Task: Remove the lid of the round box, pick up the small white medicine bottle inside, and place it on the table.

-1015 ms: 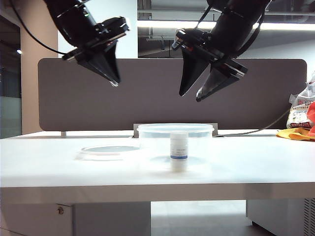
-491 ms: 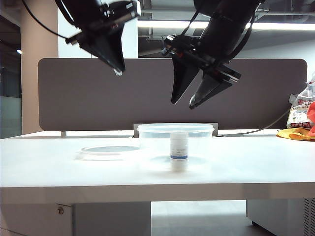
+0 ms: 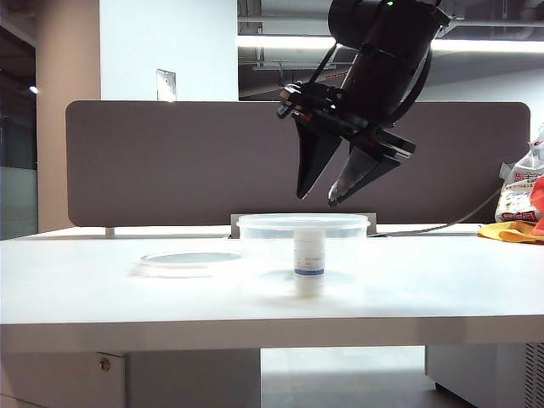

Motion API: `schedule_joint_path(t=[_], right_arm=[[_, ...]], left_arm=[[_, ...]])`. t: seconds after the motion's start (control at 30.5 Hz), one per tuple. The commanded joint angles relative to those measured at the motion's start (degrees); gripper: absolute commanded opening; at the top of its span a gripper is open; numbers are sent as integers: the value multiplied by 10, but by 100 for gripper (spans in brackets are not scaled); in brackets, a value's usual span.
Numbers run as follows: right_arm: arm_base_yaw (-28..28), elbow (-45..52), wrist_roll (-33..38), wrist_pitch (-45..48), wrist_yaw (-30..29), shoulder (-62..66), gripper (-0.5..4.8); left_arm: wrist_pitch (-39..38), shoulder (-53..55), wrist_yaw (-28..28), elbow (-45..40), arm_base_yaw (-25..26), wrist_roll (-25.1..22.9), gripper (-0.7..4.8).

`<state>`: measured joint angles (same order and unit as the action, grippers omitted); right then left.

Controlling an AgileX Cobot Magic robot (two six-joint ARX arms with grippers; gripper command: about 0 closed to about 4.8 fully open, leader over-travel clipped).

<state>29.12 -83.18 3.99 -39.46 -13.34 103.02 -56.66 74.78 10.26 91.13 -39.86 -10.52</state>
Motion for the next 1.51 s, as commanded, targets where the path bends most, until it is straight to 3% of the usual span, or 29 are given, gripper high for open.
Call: schedule_joint_path(t=[0.03, 0.16, 0.56, 0.92, 1.51], right_arm=[[0, -2, 7, 7, -2, -1, 236], [0, -2, 20, 8, -3, 0, 236], [1, -3, 47, 8, -15, 19, 244], [11, -3, 55, 7, -30, 28, 245], [16, -3, 51, -7, 21, 28, 244]], left_arm=[[-1, -33, -4, 2, -29, 5, 5], [-25, -63, -42, 2, -43, 15, -6], [-93, -69, -53, 2, -43, 22, -6], [-94, -69, -53, 2, -42, 9, -6], [-88, -69, -53, 2, -42, -2, -6]])
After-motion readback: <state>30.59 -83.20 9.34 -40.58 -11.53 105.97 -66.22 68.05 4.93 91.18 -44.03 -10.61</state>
